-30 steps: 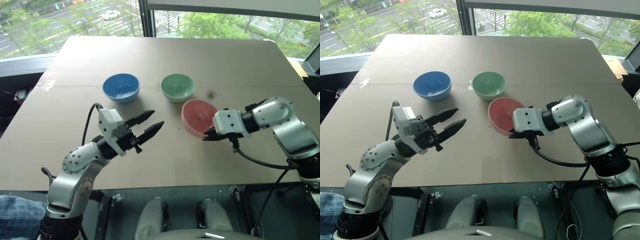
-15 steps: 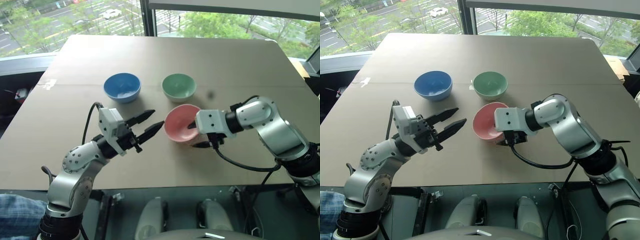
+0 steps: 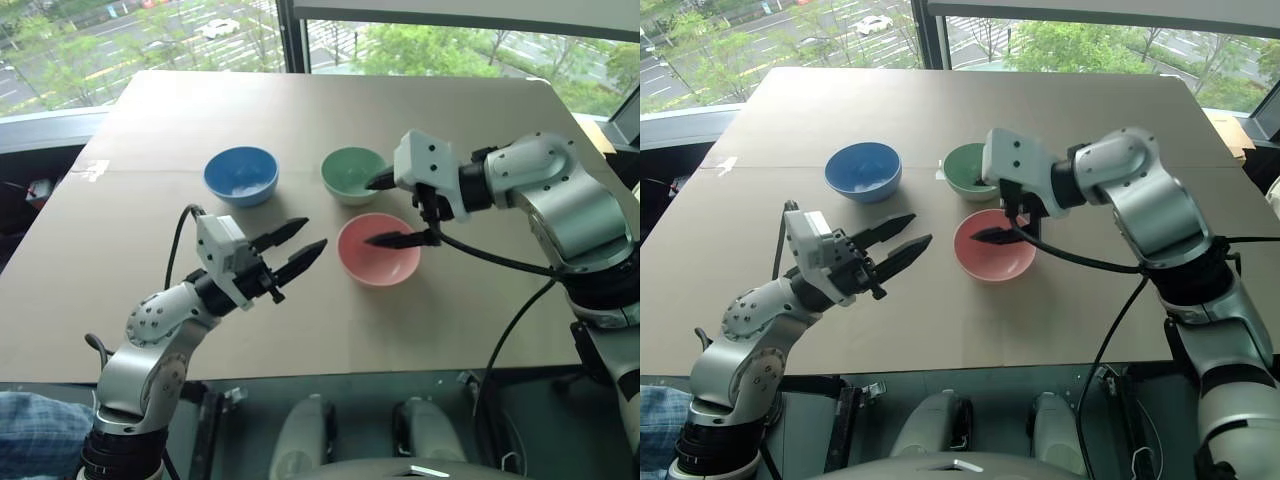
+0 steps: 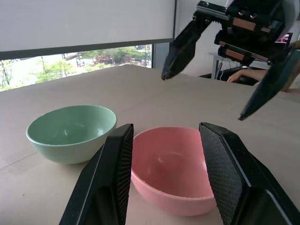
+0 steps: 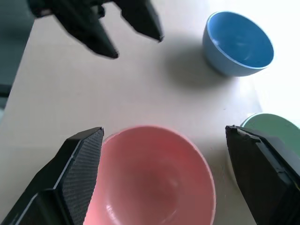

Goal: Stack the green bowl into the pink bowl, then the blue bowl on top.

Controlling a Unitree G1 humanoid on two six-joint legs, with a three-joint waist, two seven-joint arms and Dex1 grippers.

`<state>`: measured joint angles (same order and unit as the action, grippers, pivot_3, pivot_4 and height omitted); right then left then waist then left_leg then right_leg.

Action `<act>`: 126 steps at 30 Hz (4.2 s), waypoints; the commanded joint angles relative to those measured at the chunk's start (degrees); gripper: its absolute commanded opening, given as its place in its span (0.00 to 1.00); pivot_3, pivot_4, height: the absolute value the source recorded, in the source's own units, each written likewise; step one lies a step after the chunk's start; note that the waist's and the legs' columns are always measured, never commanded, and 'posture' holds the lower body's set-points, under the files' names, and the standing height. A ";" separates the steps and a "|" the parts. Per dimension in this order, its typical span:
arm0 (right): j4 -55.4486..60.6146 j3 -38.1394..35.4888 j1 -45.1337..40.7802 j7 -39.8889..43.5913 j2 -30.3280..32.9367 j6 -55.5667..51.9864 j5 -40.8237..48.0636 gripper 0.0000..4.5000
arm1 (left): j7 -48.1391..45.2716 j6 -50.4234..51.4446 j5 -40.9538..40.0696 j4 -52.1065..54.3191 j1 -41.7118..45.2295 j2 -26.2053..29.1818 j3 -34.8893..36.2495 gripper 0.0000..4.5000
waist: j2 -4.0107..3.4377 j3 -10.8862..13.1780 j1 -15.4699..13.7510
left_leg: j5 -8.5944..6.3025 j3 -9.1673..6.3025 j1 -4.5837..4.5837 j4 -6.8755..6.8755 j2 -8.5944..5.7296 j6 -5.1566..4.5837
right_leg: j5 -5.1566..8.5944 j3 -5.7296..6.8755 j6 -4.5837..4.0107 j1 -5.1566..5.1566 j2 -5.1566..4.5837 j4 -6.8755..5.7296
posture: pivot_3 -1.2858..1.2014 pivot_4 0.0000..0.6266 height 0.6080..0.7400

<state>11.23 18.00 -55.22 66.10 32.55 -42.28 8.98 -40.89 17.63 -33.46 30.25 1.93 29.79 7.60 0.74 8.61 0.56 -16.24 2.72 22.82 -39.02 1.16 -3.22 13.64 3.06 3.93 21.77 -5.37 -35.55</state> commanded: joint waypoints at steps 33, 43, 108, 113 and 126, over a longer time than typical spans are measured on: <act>-80.77 2.00 -21.38 -22.96 -29.76 43.93 -21.89 0.44 | 7.99 -0.27 0.18 2.09 -9.93 4.13 19.54 0.52 | -0.03 0.04 1.81 | 0.31 0.09 0.00 0.73 0.10 0.52 | 0.04 -0.06 -0.07 0.40 0.35 -0.21 | 0.52 0.24 1.00; -78.07 -0.07 -22.42 -21.02 -28.54 46.69 -21.20 0.02 | 7.63 -0.89 0.48 1.72 -8.86 3.78 17.56 0.52 | -0.03 0.04 1.77 | 0.31 0.09 0.03 0.77 0.11 0.52 | 0.05 -0.07 -0.10 0.47 0.33 -0.23 | 0.52 0.24 1.00; 21.39 -44.28 35.23 -5.49 26.96 -5.77 34.39 0.55 | 0.29 -18.65 29.43 -59.03 37.57 9.09 -5.09 0.52 | 0.39 -0.04 -1.43 | 0.22 0.08 0.10 0.51 0.07 0.29 | 0.05 -0.01 -0.09 0.31 0.24 -0.23 | 0.52 0.24 1.00; 21.02 -43.71 37.10 -5.40 28.18 -4.43 33.90 0.55 | -4.09 -20.95 26.69 -58.23 37.82 7.82 -4.52 0.52 | 0.41 -0.03 -1.48 | 0.22 0.06 0.12 0.49 0.08 0.29 | 0.05 0.00 -0.08 0.30 0.22 -0.24 | 0.52 0.24 1.00; 19.96 -42.30 37.96 -6.10 29.00 -1.92 33.87 0.55 | -5.34 -22.15 28.35 -56.83 33.83 7.78 -5.66 0.52 | 0.42 -0.03 -1.52 | 0.21 0.06 0.10 0.38 0.09 0.29 | 0.05 -0.01 -0.08 0.30 0.23 -0.24 | 0.52 0.24 1.00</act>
<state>31.23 -23.35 -16.87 60.42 60.45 -45.51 42.93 -46.74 -3.27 -5.66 -28.55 35.42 37.12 1.66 1.16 8.58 -0.95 -16.03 2.76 22.92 -38.66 1.25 -2.93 13.70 3.05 3.85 22.07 -5.15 -35.79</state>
